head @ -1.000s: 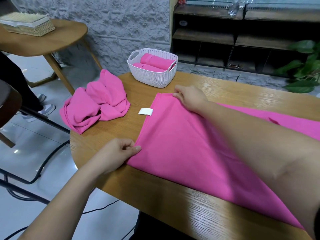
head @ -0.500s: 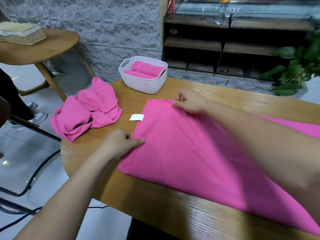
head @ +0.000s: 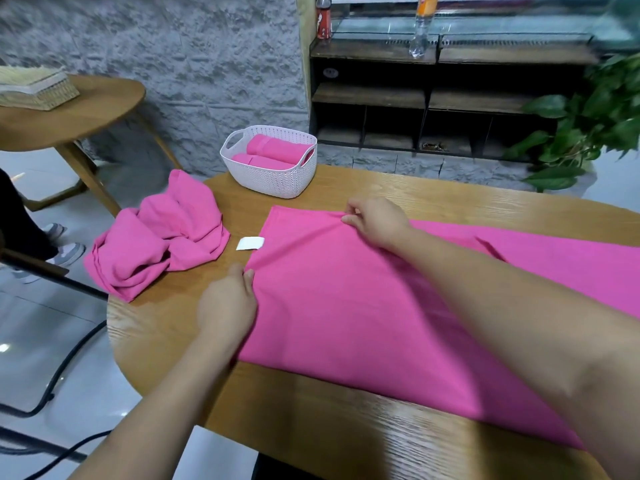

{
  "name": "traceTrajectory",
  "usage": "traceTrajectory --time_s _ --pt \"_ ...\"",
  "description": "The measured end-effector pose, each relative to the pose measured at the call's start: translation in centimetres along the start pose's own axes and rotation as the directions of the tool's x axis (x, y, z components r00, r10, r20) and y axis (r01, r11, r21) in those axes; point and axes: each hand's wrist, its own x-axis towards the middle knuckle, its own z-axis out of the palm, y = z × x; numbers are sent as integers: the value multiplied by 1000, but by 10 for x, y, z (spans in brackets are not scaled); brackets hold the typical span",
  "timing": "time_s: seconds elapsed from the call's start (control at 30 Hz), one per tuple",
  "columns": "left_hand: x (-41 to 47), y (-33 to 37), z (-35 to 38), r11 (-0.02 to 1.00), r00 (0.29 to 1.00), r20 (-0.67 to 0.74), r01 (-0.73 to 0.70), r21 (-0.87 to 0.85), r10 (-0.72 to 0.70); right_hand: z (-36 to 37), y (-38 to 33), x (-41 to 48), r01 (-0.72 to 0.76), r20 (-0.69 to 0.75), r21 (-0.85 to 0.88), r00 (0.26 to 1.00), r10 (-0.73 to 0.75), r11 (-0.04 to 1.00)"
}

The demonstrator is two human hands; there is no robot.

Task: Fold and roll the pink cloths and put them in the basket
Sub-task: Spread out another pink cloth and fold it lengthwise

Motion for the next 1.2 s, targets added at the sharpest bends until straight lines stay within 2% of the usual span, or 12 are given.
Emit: traceTrajectory --time_s 0.13,0.2,0.4,0.47,0.63,0.7,0.93,1.07,1.2 --pt "-6 0 6 998 1000 -19 0 65 2 -1 -5 -3 -5 -26 -47 1000 4 999" --pt "-7 1 6 996 997 -53 -43 77 47 -7 -5 -7 -19 -13 -52 1000 18 998" --pt "4 32 4 958 973 -131 -155 242 190 -49 29 -32 -58 118 27 992 55 998" --pt "11 54 10 953 957 -122 -238 186 263 -61 45 -46 -83 134 58 988 75 995" --pt "37 117 39 919 923 -46 -384 -92 381 -84 88 -92 -97 156 39 984 90 995" --pt "61 129 47 904 910 -12 -413 -114 414 -91 105 -115 -86 143 -12 986 87 996" --pt "118 132 55 862 852 142 -506 -14 503 -100 145 -171 -120 15 -174 992 125 977" --pt "125 128 60 840 841 74 -540 43 536 -94 147 -184 -114 -82 -265 992 96 957" --pt "131 130 60 816 823 -10 -560 141 567 -95 146 -192 -170 -112 -333 984 140 927"
